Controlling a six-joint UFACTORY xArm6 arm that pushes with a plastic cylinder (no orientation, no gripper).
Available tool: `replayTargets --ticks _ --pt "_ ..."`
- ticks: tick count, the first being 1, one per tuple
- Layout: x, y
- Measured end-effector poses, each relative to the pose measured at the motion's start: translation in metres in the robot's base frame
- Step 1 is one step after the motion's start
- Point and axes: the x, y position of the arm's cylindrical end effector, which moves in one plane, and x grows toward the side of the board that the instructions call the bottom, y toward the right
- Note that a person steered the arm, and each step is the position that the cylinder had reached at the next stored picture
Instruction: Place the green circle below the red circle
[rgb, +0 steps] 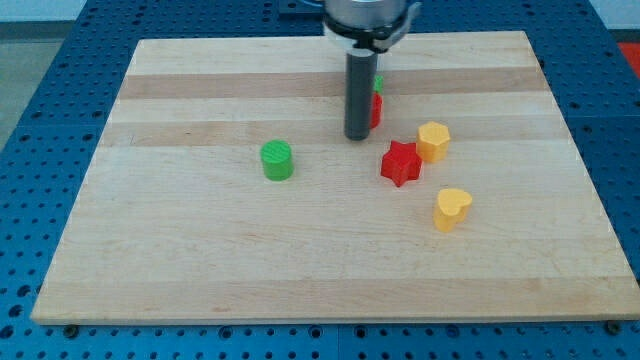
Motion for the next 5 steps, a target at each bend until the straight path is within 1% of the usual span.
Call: replayTargets --ticks 1,3,4,5 --pt "0.014 -0.027" --pt "0.092 -0.032" --pt "0.114 -0.064" --pt "0.103 -0.101"
